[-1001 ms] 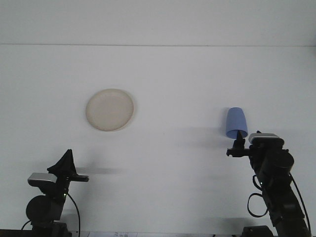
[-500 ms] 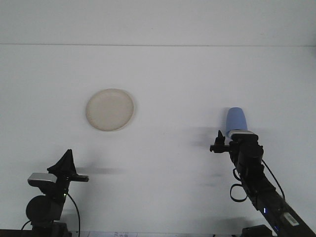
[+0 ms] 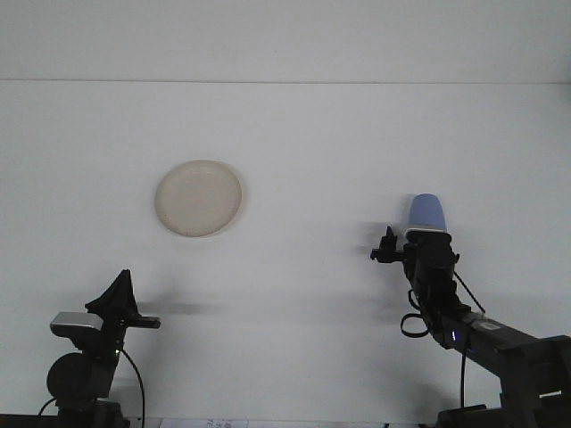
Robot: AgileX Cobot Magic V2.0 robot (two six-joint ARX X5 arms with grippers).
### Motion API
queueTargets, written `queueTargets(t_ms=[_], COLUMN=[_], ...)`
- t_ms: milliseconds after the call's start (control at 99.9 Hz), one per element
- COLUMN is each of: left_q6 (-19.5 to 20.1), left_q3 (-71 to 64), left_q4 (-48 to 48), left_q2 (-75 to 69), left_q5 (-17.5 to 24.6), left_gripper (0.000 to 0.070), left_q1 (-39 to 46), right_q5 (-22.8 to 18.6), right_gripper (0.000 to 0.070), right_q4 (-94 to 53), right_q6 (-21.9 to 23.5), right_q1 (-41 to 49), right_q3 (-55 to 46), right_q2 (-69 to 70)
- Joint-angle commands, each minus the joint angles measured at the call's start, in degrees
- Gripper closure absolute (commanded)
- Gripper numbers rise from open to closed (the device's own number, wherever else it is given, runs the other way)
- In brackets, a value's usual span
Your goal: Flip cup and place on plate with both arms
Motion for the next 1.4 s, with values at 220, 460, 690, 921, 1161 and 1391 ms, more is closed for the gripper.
queueTargets(t_ms=[220, 460, 690, 921, 1161, 1391], left_q6=[-0.09, -0.09, -0.09, -0.09, -0.09, -0.09], left_q3=[-1.11, -1.11, -1.11, -1.11, -1.11, -1.09], left_q4=[0.57, 0.55, 0.57, 0.57, 0.57, 0.57], left_q2=[-0.11, -0.11, -0.11, -0.11, -0.11, -0.11], left_q5=[0.20, 0.20, 0.17, 0.20, 0.20, 0.20], left_gripper=[0.0688, 0.0688, 0.0688, 0.0688, 0.0688, 0.0688], left_q1=[-0.02, -0.02, -0.02, -0.02, -0.02, -0.02], right_q5=[-1.64, -5.86, -5.86, -6.05, -8.70, -11.02], right_gripper=[0.0700, 0.0700, 0.0700, 0.0700, 0.0700, 0.0700], right_q4=[2.75, -0.66, -27.71, -72.72, -99.03, -105.00], right_q6=[-0.35, -1.44, -6.86, -15.50, -15.52, -15.52], right_q1=[-2.95, -0.39, 8.48, 17.07, 24.83, 32.72], right_q3=[4.04, 4.22, 13.35, 40.92, 57.66, 58.88], right_q2=[3.96, -1.86, -18.05, -18.95, -8.96, 1.81])
